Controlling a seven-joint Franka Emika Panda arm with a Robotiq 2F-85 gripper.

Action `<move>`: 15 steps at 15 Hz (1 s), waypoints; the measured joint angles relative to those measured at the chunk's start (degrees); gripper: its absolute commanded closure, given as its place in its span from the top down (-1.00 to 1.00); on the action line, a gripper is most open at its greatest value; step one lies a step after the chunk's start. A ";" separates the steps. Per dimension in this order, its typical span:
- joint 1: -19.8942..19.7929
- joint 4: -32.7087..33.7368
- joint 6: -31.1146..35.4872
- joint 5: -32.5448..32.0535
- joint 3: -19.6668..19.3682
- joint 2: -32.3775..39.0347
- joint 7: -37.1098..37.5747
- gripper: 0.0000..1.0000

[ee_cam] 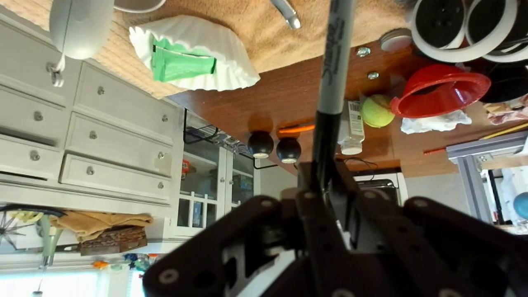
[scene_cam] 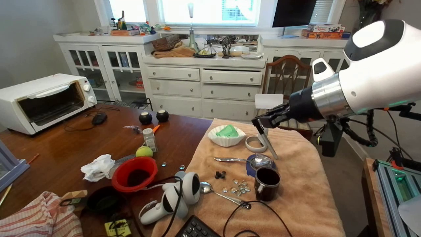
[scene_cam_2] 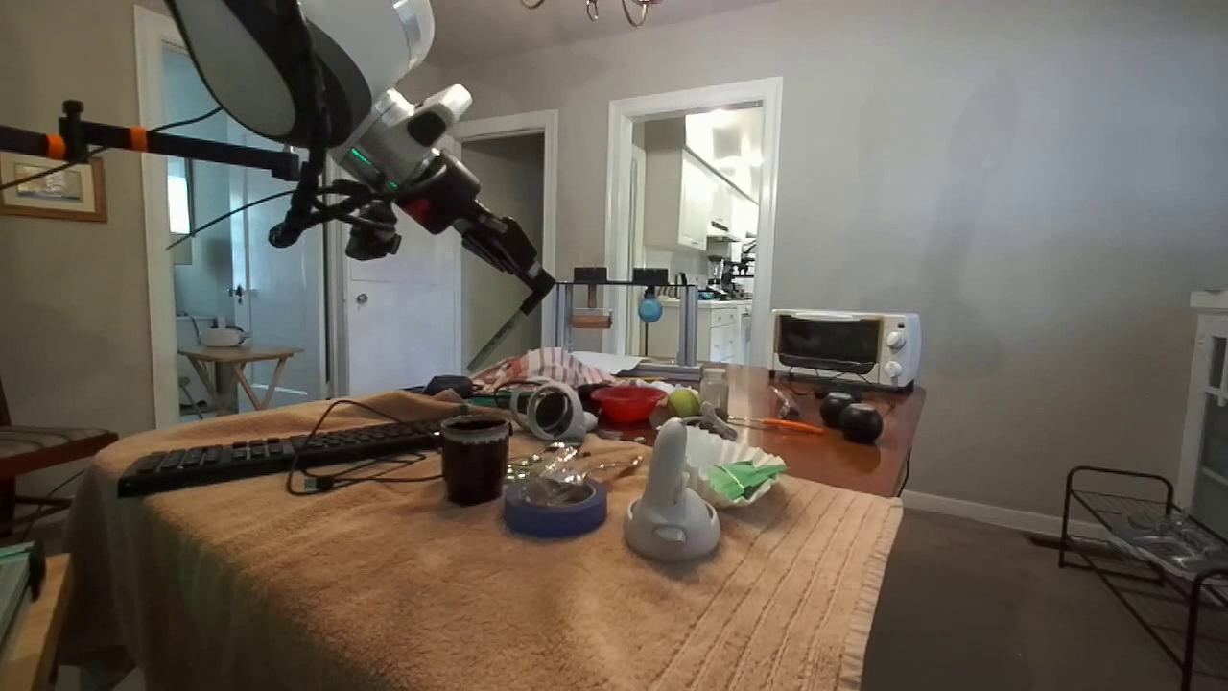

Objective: Put the sharpie inside the cup

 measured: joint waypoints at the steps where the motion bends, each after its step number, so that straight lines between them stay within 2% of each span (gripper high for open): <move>1: 0.26 -0.12 -0.88 -2.31 0.00 0.57 2.25 -0.93; 7: 2.11 -0.50 -3.73 -10.57 0.00 4.63 13.06 -0.93; 8: 0.73 -0.53 -3.76 -11.46 1.85 5.46 14.90 -0.93; 12: -8.74 -0.64 -3.76 -14.07 13.88 8.91 21.97 -0.93; 15: -14.78 -0.63 -3.84 -15.99 21.10 10.86 25.57 -0.93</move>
